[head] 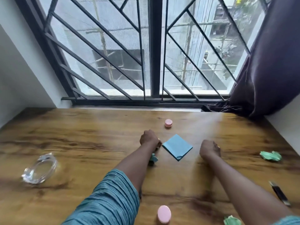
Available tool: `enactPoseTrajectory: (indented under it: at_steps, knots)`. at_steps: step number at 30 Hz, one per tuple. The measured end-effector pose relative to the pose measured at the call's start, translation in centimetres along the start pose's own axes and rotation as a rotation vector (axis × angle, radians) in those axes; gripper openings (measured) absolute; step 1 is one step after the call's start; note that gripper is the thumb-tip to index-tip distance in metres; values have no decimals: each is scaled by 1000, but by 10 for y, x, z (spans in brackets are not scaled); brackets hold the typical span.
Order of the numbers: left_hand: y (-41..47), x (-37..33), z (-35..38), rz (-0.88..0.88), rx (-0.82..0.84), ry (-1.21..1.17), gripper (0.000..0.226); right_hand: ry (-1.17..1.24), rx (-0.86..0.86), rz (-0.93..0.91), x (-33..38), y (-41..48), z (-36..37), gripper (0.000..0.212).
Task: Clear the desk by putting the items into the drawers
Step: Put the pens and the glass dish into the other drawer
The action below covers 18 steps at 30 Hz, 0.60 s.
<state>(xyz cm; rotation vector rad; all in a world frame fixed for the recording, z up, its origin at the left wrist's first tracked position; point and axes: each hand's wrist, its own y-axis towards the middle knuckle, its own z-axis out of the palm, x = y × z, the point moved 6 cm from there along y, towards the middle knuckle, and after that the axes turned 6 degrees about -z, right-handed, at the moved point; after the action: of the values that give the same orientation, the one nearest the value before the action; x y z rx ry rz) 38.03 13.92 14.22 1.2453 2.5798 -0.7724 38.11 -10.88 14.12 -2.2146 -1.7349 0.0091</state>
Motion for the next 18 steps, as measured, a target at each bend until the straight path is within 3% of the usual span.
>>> enactPoseTrajectory:
  at_steps: [5, 10, 15, 18]
  knots:
    - [6, 1, -1, -8, 21, -64, 32, -75, -21, -88, 22, 7, -1, 36]
    - [1, 31, -25, -56, -92, -234, 31, -143, -157, -377, 84, -8, -4, 36]
    - [-11, 79, -58, -154, -226, -383, 33, -6, -219, -658, 162, -41, -2, 31]
    - [-21, 123, -82, -226, -334, -441, 34, 122, -170, -749, 209, -69, 7, 25]
